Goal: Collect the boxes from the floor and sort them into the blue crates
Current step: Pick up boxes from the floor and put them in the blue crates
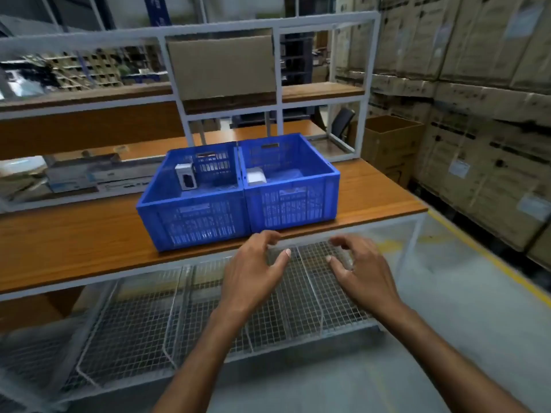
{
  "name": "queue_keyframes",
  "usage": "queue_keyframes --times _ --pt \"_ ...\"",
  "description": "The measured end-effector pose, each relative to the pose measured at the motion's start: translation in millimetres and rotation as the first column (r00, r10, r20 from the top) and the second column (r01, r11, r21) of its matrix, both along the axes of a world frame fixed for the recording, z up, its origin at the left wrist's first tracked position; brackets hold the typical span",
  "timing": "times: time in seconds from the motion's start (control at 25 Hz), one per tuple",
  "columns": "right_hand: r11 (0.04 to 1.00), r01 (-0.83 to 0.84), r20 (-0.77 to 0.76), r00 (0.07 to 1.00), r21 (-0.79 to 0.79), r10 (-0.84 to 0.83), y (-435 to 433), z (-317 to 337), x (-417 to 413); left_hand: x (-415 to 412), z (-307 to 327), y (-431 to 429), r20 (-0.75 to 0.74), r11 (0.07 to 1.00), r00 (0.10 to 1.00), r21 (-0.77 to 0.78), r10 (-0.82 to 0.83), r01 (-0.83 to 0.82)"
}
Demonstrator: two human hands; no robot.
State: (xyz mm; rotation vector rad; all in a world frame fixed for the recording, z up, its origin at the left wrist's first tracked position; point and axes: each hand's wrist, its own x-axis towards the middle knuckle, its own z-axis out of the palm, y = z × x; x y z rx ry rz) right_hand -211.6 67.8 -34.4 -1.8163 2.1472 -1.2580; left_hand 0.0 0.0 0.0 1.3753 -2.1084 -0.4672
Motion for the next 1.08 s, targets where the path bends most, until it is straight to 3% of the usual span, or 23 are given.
queue_keyframes --times 0.16,0.32,0.64,1.08 --pt "0.98 0.199 -0.131 0.971 -0.029 -0.201 46.5 -9.0 4.5 -12.5 -5.5 16.9 0.188 0.941 0.97 -0.27 -0.156 0.204" --pt "0.928 0.371 -0.17 0.916 0.02 -0.362 109.2 -26.4 17.5 -29.6 -20.3 48.5 0.268 0.863 0.912 -0.321 -0.311 0.389" --pt "0.721 0.684 -0.168 0.729 0.116 -0.664 284.1 -44.8 10.1 -95.7 -35.8 171.0 0.31 0.652 0.714 -0.292 -0.627 0.7" --pt "0.44 0.881 -0.117 0.462 0.172 -0.879 567.9 -75.0 29.0 -156.2 -56.8 430.6 0.211 0.339 0.365 -0.15 -0.907 0.929"
